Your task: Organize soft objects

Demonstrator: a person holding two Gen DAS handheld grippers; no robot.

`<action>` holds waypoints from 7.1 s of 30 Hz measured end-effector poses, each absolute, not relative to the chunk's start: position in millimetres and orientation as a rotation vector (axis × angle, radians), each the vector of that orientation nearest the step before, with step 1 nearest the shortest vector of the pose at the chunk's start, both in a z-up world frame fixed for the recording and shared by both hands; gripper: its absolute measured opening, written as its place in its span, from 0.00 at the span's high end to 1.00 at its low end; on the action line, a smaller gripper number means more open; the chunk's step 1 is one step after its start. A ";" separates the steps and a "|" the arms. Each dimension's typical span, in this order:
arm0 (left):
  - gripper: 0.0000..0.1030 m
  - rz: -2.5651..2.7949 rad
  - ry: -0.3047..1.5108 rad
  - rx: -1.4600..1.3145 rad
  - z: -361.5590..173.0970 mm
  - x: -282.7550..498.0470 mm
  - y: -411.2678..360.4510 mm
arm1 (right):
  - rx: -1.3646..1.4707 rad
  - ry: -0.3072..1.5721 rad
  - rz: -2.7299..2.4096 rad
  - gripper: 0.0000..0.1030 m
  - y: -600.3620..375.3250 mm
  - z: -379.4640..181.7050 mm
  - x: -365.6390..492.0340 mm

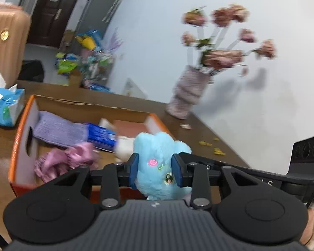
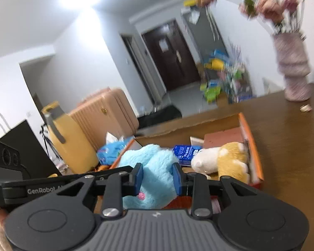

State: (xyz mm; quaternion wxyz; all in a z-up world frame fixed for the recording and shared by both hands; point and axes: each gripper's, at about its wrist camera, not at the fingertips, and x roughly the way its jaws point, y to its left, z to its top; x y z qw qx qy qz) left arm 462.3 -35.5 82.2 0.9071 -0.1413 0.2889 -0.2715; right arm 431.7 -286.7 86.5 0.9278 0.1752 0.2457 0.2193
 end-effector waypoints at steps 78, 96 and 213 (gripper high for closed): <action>0.00 -0.208 0.497 -0.043 36.4 275.9 -49.6 | 0.149 0.382 0.220 0.17 -342.1 29.0 231.0; 0.87 -0.419 0.761 -0.300 9.3 425.2 -99.9 | 0.274 0.533 0.327 0.85 -325.8 13.3 412.3; 0.00 -0.179 0.142 0.045 105.3 311.4 -4.9 | 0.018 0.049 0.138 0.00 -276.3 103.2 310.1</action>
